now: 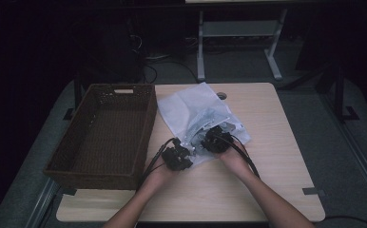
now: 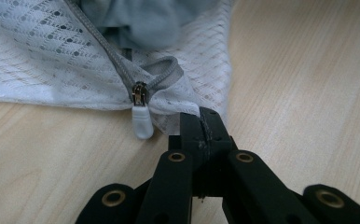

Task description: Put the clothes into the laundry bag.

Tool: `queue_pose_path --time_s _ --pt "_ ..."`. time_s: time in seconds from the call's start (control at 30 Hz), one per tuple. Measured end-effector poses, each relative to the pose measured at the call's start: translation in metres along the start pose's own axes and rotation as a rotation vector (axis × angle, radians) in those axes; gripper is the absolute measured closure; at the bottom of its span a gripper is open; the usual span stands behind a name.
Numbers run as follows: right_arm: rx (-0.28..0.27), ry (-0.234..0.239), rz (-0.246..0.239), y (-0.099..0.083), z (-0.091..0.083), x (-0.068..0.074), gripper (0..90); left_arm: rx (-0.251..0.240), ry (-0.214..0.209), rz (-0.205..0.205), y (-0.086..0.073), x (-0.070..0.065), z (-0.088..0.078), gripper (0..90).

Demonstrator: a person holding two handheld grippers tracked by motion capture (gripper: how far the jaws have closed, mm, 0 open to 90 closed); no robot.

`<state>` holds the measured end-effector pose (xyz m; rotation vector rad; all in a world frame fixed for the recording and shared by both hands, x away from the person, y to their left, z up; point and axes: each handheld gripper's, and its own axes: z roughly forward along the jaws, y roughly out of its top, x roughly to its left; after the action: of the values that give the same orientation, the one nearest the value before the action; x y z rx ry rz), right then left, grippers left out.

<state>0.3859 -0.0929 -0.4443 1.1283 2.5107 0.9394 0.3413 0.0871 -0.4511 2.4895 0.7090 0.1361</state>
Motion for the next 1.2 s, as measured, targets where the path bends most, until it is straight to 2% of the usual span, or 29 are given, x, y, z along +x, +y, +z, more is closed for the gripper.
queue_pose_path --time_s 0.13,0.23,0.33,0.43,0.5,0.6,0.73,0.83,0.93,1.03,1.2 --pt "-0.013 -0.036 0.040 0.009 0.008 -0.010 83.3 0.002 0.001 0.001 0.000 0.000 0.000 89.8" --pt "-0.022 -0.071 0.053 0.016 0.014 -0.015 83.3 0.002 0.002 0.004 0.000 0.000 0.000 89.9" --pt "-0.029 -0.085 0.067 0.020 0.019 -0.019 83.2 0.003 0.000 0.001 0.000 0.000 0.000 89.8" --pt "-0.037 -0.060 0.072 0.019 0.019 -0.021 78.8 -0.004 -0.006 -0.004 0.000 0.001 0.000 89.7" --pt "-0.041 -0.018 0.059 0.017 0.014 -0.020 68.2 -0.003 -0.011 -0.005 0.000 0.001 0.000 89.7" --pt "-0.061 0.036 0.019 0.010 -0.002 -0.020 53.4 -0.003 -0.011 -0.006 0.000 0.002 0.000 89.7" --pt "-0.088 0.059 -0.036 -0.003 -0.030 -0.027 47.5 -0.008 -0.009 -0.012 0.000 0.001 0.001 89.6" --pt "-0.104 0.000 -0.047 -0.012 -0.049 -0.043 47.3 -0.012 -0.006 -0.012 0.000 0.001 0.001 89.6" --pt "-0.106 -0.037 -0.012 -0.021 -0.059 -0.069 46.6 -0.009 -0.006 -0.011 0.000 0.001 0.000 89.6" --pt "-0.086 -0.071 0.017 -0.029 -0.061 -0.096 44.3 -0.010 -0.008 -0.013 -0.001 0.001 0.000 89.6" --pt "-0.069 -0.098 0.078 -0.040 -0.059 -0.135 42.7 -0.012 -0.009 -0.015 -0.001 0.001 0.000 89.6"
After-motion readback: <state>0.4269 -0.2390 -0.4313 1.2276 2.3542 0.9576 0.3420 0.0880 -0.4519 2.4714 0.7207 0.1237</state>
